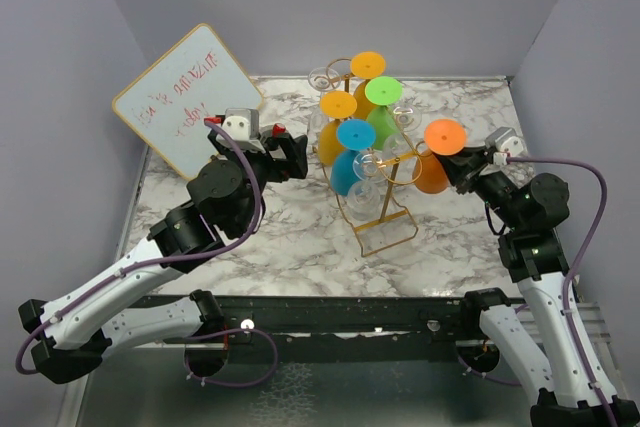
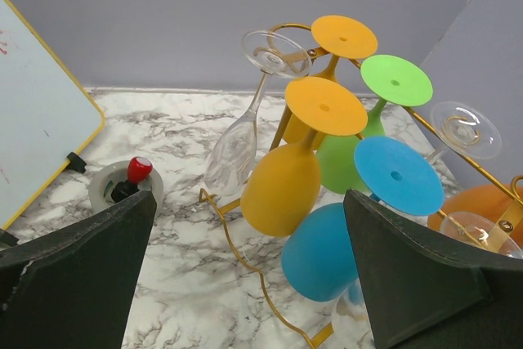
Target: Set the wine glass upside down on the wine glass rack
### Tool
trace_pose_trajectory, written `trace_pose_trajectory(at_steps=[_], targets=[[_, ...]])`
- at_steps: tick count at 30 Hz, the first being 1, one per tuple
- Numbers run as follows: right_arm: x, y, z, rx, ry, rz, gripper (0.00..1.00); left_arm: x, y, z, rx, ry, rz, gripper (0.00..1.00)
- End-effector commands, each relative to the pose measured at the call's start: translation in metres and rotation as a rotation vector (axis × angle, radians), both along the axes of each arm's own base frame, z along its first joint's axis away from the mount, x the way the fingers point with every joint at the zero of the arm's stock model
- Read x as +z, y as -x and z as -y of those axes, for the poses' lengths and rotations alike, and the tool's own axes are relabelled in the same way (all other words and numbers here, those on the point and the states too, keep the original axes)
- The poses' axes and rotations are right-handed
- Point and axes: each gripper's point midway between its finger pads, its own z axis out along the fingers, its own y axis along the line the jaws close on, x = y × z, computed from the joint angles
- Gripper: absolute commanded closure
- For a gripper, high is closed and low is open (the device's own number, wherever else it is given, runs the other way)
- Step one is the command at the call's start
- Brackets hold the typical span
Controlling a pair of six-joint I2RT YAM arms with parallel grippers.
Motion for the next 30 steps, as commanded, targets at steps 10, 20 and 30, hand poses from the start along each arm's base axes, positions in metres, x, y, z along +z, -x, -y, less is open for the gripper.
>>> trace_pose_trajectory(at_steps=[10, 20, 30], targets=[[-0.009, 0.006, -0.01, 0.067, 0.0, -0.016, 0.99, -0.009, 0.0, 0.003, 0.001, -0.013, -0.022, 0.02], [-0.008, 0.004, -0.013, 0.086, -0.016, -0.026, 0.99, -0.012, -0.001, 0.003, 0.002, -0.018, -0.027, 0.02], [-0.009, 0.001, -0.02, 0.125, -0.028, -0.037, 0.99, -0.014, 0.0, 0.003, 0.0, -0.016, -0.031, 0.02]])
